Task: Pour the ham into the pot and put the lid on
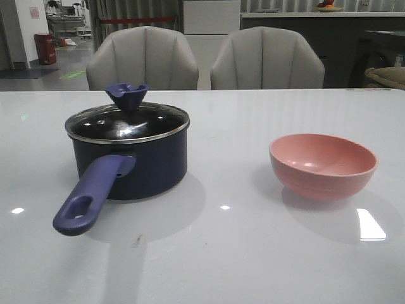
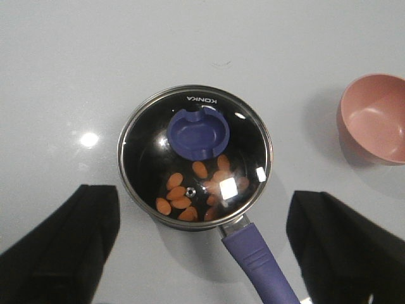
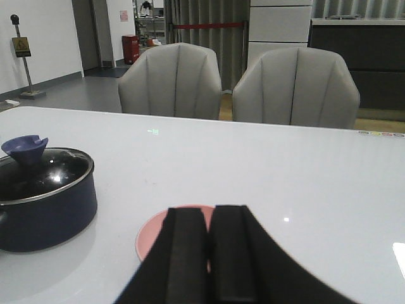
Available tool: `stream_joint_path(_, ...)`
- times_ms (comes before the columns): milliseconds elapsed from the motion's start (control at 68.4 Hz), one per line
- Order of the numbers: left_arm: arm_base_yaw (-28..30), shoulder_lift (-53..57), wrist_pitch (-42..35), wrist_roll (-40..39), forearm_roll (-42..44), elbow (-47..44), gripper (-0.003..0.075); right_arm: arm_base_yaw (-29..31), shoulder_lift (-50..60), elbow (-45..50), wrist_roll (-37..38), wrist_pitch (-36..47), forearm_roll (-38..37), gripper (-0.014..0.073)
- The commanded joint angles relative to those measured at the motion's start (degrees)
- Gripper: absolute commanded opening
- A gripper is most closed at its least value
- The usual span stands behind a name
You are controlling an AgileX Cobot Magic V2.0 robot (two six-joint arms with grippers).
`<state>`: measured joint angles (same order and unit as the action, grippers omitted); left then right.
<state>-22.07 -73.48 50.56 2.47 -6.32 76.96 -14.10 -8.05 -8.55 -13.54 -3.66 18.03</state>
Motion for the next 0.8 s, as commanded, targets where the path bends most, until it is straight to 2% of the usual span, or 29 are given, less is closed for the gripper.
stream_joint_path(0,0.14,7.55,-7.32,-0.07,-0.24,-5.36,0.0585,-0.09,-0.54,-1.63,-0.66,4.27,0.2,0.015)
stream_joint_path(365,0.14,33.95,-23.25,-0.07,-0.24,-33.06,0.0584,-0.09,-0.54,-1.63,-0.66,4.27,0.2,0.015)
stream_joint_path(453,0.14,41.17,-25.16,-0.07,-0.24,-38.67,0.0562,-0.09,-0.54,-1.63,-0.66,4.27,0.2,0.015)
stream_joint_path(555,0.14,48.25,-26.06,-0.07,-0.24,-44.56,0.0468,-0.09,-0.54,-1.63,-0.66,4.27,0.2,0.015)
stream_joint_path(599,0.14,51.95,-26.21,-0.07,-0.35,-46.77,0.0395,-0.09,-0.54,-1.63,-0.66,4.27,0.2,0.015)
stream_joint_path(614,0.14,53.25,-26.21,-0.07,-0.6,-47.57,0.0349,-0.09,-0.54,-1.63,-0.66,4.27,0.2,0.015)
stream_joint_path(628,0.14,53.25,-26.21,-0.07,-0.6,-47.57,0.0349,-0.09,-0.54,-1.63,-0.66,4.27,0.2,0.015)
stream_joint_path(643,0.14,54.9,-26.21,-0.07,-0.87,-48.76,0.0301,-0.09,-0.54,-1.63,-0.66,4.27,0.2,0.015)
stream_joint_path(657,0.14,54.9,-26.21,-0.07,-0.87,-48.76,0.0301,-0.09,-0.54,-1.63,-0.66,4.27,0.2,0.015)
stream_joint_path(672,0.14,56.79,-26.21,-0.07,-1.17,-49.57,0.0241,-0.09,-0.54,-1.63,-0.66,4.27,0.2,0.015)
stream_joint_path(687,0.14,56.79,-26.21,-0.07,-1.17,-49.57,0.0241,-0.09,-0.54,-1.63,-0.66,4.27,0.2,0.015)
stream_joint_path(760,0.14,60.57,-26.21,-0.07,-1.54,-51.23,0.0107,-0.09,-0.54,-1.63,-0.66,4.27,0.2,0.015)
stream_joint_path(789,0.14,61.31,-26.03,-0.07,-1.54,-51.53,0.0104,-0.09,-0.54,-1.63,-0.66,4.27,0.2,0.015)
